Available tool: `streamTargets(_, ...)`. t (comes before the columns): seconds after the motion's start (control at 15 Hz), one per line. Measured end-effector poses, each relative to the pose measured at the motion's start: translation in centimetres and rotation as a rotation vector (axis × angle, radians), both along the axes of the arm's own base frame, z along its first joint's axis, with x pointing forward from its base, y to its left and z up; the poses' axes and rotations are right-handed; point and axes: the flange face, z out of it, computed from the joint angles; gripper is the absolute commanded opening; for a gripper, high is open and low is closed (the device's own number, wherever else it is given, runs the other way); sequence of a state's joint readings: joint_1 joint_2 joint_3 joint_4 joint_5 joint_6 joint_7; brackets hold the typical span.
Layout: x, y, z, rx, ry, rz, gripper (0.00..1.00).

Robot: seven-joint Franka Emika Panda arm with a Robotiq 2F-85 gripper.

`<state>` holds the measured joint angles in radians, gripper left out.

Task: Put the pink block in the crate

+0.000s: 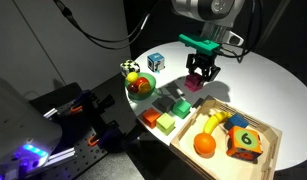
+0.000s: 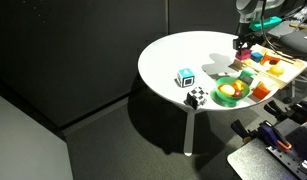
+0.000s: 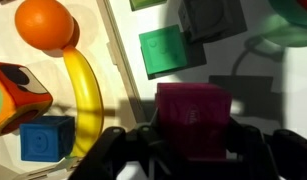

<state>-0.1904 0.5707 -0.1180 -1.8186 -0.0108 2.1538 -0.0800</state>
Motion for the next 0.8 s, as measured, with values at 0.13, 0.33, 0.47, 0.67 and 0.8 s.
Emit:
streamTargets(0.13, 0.1, -1.4, 0.2, 0.008, -0.009, -0.034, 0.27)
streamTargets(0.33, 0.3, -3.5, 0.3, 0.019, -0.015, -0.084, 0.27)
streamTargets(0.47, 0.5, -4.9, 0.2, 0.026, -0.018, -0.118, 0.27)
streamTargets(0.67, 0.8, -7.1, -0.2, 0.037, -0.02, -0.168, 0.27)
streamTargets(0.8, 1.1, -8.3, -0.4, 0.043, -0.019, -0.199, 0.27)
